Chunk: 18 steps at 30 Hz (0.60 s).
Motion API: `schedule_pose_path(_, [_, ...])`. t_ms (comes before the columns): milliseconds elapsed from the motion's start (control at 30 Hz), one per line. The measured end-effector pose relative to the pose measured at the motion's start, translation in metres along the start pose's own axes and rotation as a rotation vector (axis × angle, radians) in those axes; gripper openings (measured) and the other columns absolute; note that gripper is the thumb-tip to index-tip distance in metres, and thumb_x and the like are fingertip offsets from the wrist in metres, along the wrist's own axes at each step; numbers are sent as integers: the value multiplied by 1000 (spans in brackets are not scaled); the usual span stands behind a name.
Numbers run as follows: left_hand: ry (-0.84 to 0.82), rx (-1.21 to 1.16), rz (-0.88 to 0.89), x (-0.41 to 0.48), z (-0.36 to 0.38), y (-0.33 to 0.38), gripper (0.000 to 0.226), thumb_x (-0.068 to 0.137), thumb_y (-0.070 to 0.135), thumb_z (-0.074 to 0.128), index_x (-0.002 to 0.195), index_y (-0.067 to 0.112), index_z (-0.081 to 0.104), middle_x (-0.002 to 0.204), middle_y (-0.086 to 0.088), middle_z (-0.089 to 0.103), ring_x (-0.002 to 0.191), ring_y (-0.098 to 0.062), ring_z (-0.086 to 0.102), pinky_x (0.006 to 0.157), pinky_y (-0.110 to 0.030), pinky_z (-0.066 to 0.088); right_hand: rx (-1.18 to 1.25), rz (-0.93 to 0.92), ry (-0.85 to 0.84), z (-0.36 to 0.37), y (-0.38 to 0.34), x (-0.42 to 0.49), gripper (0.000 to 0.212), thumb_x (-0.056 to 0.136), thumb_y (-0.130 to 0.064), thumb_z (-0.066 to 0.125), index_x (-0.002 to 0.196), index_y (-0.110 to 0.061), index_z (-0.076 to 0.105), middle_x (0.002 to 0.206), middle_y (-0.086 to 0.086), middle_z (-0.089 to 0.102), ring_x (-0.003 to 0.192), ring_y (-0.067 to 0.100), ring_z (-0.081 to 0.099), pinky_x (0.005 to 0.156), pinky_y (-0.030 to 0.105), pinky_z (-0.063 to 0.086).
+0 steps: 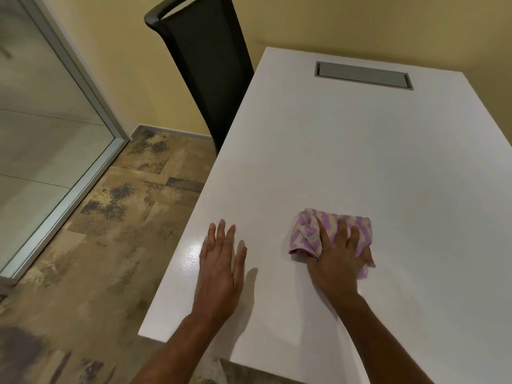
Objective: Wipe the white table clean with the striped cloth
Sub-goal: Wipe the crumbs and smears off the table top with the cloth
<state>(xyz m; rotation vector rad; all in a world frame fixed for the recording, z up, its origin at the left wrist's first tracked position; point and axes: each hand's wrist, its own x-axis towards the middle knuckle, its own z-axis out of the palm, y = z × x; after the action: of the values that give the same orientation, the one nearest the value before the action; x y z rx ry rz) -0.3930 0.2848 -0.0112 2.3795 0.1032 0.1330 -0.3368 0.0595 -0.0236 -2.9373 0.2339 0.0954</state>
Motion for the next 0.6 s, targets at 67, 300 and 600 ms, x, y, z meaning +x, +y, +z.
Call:
schedule_pose_path(67, [35,-2,-20,-2,-8,-11,57,110,45,26,162,22,26,172,9,9,158,1,-10,132,-38,6,20,-40,4,5,-20,5,90,84,-72,60,159,-39,24,168,15,14,154,44,7,115,71,15])
schedule_pose_path(300, [118,-4,-101,-8,-35,-53,55,110,45,28,162,26,25,173,9,8,158,0,-10,130,-37,3,-27,-266,-15,27,-107,4,86,87,-68,58,159,-38,23,168,17,19,153,48,12,116,74,11])
schedule_pose_path(600, [199,-16,-166,-16,-69,-74,61,106,46,24,162,20,26,173,6,11,158,0,-9,131,-34,2,-2,-550,-30,42,-177,-55,91,77,-55,74,155,-39,31,162,19,34,150,47,28,111,75,28])
